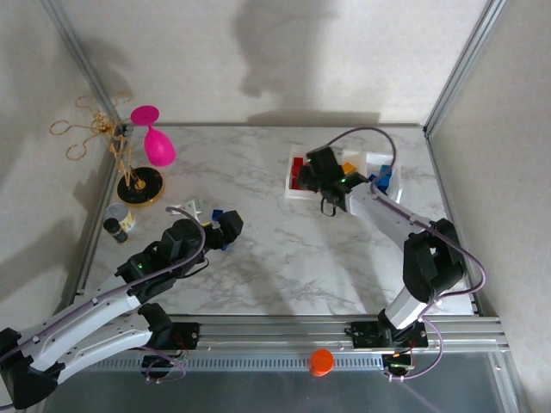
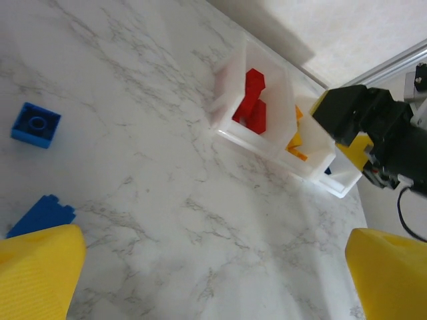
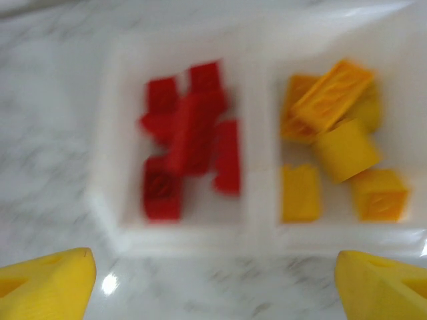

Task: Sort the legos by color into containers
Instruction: Place the lego in the container, then pick up the lego from the center of the table.

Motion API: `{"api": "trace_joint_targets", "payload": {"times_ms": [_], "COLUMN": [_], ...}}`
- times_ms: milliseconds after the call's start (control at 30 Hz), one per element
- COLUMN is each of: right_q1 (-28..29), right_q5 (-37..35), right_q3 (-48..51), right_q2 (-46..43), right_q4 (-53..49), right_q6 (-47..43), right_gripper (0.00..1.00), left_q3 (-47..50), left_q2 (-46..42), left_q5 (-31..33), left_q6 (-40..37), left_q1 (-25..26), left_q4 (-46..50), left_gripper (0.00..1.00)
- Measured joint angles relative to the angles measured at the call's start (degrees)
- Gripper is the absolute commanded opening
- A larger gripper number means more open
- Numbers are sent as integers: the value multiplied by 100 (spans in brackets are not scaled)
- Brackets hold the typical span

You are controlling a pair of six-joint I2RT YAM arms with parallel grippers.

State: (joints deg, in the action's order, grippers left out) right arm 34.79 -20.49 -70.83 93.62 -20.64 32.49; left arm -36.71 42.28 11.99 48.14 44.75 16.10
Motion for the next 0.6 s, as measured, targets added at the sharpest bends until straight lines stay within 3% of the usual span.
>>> {"api": "trace_joint_targets", "payload": {"times_ms": [367,600], "right_q1": [2070,2577], "right_q5": [782,1137], "right_q3": [7,-601], "right_q2": [658,1722], "right_q4": [258,415], "right_q6": [514,802], "right_gripper": [96,94], "left_q3": [72,72], "left_q2": [-881,-1401], "left_q5": [330,612], "left_q6": [407,732], "left_q1": [0,0], "left_q4": [1117,1711], "left_gripper": [100,100]}}
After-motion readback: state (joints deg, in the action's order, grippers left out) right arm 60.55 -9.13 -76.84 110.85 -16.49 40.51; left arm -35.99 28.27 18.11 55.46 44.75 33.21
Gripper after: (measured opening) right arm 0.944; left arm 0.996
